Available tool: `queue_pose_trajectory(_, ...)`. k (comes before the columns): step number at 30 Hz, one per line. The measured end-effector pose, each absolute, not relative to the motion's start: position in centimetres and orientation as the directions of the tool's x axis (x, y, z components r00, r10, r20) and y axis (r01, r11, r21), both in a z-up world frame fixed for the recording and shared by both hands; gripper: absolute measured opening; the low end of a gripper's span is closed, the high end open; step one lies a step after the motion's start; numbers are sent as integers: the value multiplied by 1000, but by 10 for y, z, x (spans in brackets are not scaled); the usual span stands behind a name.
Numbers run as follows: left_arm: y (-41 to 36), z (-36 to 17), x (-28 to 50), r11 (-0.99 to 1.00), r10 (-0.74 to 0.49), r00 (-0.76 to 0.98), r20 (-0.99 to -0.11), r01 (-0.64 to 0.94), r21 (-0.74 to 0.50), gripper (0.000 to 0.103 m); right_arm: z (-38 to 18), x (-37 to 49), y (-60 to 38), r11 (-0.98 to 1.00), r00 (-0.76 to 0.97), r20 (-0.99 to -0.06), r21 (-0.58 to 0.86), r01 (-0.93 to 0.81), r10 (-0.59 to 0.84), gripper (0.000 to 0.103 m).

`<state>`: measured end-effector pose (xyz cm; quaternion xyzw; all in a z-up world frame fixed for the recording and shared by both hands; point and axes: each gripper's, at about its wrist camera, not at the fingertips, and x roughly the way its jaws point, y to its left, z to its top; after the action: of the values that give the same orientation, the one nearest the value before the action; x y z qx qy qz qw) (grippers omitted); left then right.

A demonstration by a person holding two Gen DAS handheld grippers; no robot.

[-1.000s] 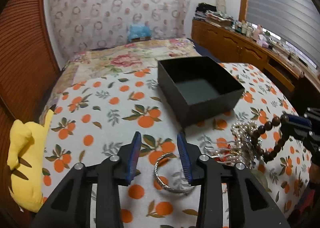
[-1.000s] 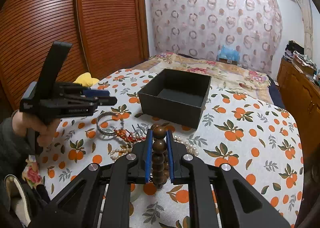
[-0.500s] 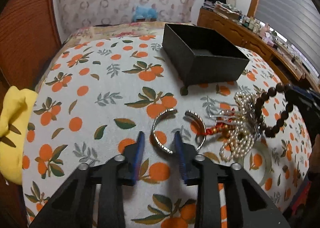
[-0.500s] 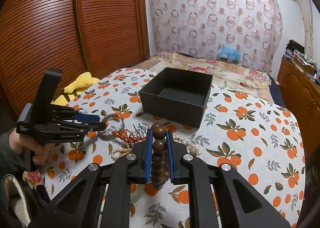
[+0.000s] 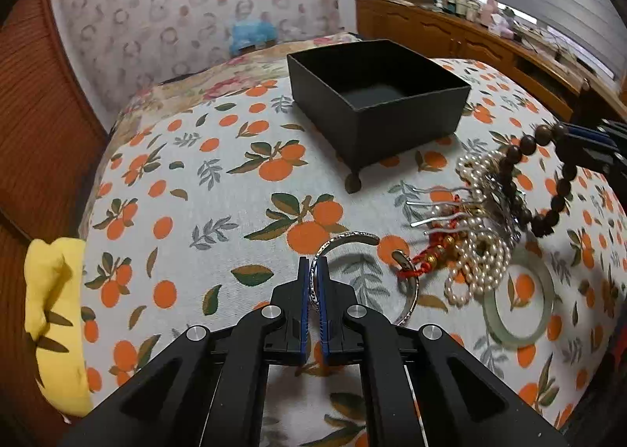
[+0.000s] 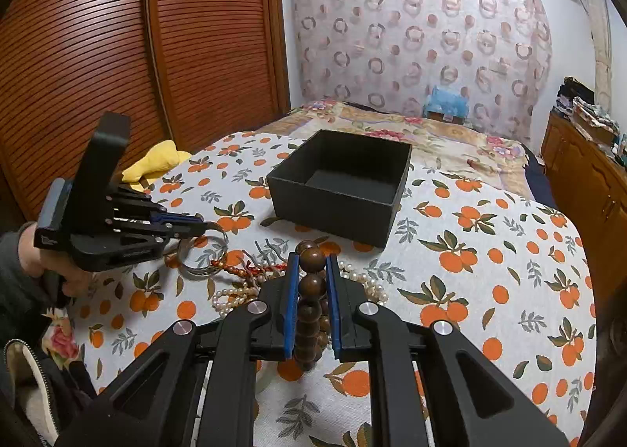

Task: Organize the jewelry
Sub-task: 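Lift and carry the silver cuff and bead bracelet over the black box with both tools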

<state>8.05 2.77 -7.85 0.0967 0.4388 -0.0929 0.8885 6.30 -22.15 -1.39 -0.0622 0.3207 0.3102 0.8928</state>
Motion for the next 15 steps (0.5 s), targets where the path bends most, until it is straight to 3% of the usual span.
queue_pose_trajectory(15, 19, -85, 51, 944, -173, 552, -816, 329, 22, 3, -12, 64, -221, 800, 603, -613, 83, -594, 511, 15)
